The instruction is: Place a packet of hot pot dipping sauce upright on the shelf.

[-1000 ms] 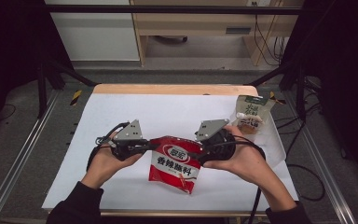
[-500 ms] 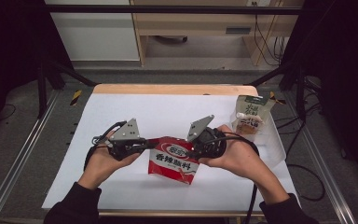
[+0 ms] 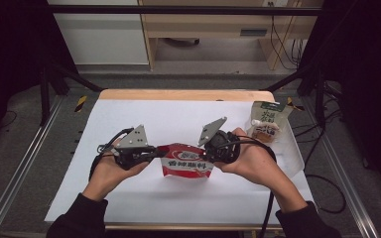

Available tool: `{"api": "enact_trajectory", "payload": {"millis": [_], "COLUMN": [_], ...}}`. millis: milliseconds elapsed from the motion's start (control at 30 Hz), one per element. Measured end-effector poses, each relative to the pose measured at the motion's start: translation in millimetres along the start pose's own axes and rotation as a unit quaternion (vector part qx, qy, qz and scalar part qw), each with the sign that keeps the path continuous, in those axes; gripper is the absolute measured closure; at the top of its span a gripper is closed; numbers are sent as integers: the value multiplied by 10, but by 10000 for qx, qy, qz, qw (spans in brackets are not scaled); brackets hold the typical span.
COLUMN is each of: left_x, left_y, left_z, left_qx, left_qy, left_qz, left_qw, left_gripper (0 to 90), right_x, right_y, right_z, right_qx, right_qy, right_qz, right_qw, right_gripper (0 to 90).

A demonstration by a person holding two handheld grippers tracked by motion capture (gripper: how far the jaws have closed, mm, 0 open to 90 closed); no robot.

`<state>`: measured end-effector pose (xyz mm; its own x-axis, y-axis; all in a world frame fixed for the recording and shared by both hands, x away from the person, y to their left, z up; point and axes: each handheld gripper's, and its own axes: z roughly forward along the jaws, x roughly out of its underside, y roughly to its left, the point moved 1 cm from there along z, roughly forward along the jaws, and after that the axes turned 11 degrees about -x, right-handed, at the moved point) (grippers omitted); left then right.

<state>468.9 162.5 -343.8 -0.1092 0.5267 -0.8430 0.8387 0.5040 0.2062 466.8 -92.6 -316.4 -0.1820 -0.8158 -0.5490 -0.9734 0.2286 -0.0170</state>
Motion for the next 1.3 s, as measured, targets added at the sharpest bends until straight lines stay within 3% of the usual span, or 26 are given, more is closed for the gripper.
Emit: {"api": "enact_trajectory", "payload": {"millis": [233,333,400,467,567,733,867,967,1100,1167,1267,1300], "left_x": [-6,17,46,88,202,547,870,967,1066,1123,1207,1228], "left_y": [35,53,81,113,150,104,65,93,134,134,129,137], "left_z": [-2,-5,-22,-48,-94,-134,-103,-101,-160,-166,-160,-167], "left_qx": [-85,-189,-309,-483,-724,-1114,-1253,-1386,-1606,-1728,-1928,-1959], "left_qy": [-93,-222,-312,-380,-400,-165,166,349,186,201,342,275], "left_qz": [-113,-272,-420,-561,-705,-862,-1032,-982,-1274,-1347,-1297,-1372], "left_qw": [9999,9992,9982,9965,9941,9899,9866,9848,9786,9755,9720,9706], "left_gripper": [879,786,664,524,390,236,131,81,74,74,74,74], "right_x": [-62,-83,-91,-93,-85,-53,-26,-6,42,72,129,151], "right_y": [-47,-94,-133,-162,-204,-290,-351,-375,-391,-403,-418,-421], "right_z": [-55,-75,-95,-121,-168,-318,-477,-579,-729,-791,-897,-941], "right_qx": [88,86,128,164,236,433,597,696,840,898,1011,1050], "right_qy": [55,52,90,116,87,-33,-156,-217,-348,-377,-431,-484], "right_qz": [-8,21,2,38,78,220,342,397,467,481,540,570], "right_qw": [9999,9999,9999,9998,9997,9988,9975,9965,9948,9941,9925,9917], "right_gripper": [898,899,899,899,899,899,899,899,899,899,899,899]}}
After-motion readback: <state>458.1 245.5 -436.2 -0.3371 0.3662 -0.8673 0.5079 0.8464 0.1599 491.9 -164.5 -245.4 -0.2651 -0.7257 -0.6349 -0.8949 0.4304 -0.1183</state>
